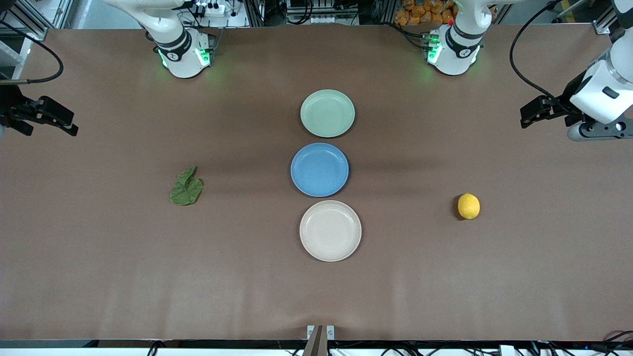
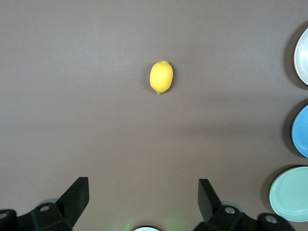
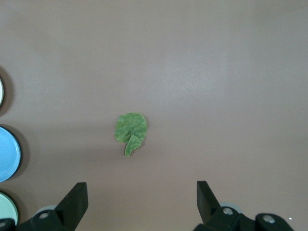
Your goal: Place lemon and lettuce in plates
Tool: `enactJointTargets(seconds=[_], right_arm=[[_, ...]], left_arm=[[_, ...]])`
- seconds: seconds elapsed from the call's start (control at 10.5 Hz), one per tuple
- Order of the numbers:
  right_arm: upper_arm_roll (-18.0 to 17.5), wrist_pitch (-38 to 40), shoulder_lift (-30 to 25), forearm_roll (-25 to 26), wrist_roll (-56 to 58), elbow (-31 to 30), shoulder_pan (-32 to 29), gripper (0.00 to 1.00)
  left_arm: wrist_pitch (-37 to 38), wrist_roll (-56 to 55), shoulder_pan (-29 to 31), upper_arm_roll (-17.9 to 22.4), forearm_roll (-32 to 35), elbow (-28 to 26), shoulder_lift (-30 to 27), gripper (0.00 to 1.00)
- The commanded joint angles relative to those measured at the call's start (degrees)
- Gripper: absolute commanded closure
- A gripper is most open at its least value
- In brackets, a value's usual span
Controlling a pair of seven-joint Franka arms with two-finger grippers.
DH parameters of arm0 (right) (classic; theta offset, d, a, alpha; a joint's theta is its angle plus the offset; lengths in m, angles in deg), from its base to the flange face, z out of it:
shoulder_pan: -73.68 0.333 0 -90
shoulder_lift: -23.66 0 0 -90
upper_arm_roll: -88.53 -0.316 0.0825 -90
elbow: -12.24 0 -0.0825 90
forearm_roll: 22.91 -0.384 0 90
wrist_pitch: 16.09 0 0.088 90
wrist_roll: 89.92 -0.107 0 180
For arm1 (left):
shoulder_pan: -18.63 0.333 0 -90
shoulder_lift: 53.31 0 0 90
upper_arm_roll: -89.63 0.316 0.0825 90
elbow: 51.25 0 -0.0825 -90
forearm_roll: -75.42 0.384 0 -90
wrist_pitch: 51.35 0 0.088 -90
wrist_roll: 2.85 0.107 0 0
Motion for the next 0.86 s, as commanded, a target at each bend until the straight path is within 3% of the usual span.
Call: enactJointTargets(seconds=[0.0,0.76], right_arm=[[-0.38,0.79,-0.27,0.25,-0.56,0.60,-0.38,0.00],[-0.47,0.71,0.00,0.08,-1.26,-0.89,-0.20,0.00]], left_arm=[[0.40,1.32,0.07,0.12,-0.77,1.06,0.94,0.00],[0.14,1.32,-0.11,0.12,-0.51,1.15,1.64,0.00]])
